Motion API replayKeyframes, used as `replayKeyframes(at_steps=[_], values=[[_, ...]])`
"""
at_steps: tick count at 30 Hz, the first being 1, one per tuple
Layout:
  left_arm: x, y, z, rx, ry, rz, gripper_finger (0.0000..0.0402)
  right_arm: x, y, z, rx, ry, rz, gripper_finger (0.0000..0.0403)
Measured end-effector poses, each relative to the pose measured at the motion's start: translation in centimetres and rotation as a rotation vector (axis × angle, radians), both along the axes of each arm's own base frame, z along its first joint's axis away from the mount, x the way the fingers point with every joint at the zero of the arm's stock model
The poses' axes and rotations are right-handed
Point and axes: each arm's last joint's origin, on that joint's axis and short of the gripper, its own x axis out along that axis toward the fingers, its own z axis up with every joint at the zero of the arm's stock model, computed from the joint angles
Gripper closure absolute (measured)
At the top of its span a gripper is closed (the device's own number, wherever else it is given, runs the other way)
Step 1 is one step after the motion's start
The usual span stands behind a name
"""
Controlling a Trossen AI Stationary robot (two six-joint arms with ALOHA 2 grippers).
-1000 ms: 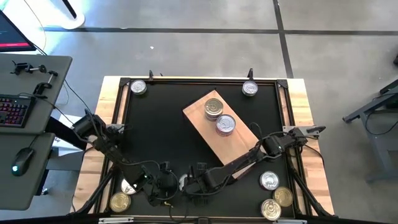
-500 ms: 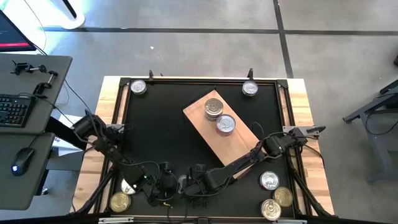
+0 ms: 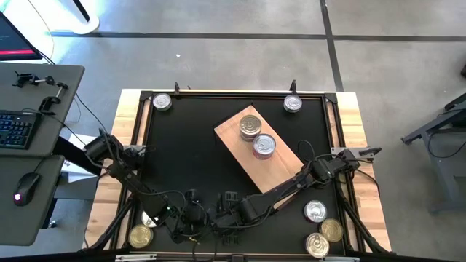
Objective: Stack canned seafood by type on shelf
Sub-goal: Stack the red tuna can on top of the red tuna can on the shelf
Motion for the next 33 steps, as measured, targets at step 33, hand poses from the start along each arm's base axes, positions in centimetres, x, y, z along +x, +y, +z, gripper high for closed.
replayKeyframes(at_steps=[33], values=[[0.1, 0.1, -0.1, -0.058, -0.030, 0.094, 0.0401, 2.1, -0.1, 1.6, 0.055, -0.209, 0.059, 0.0403]])
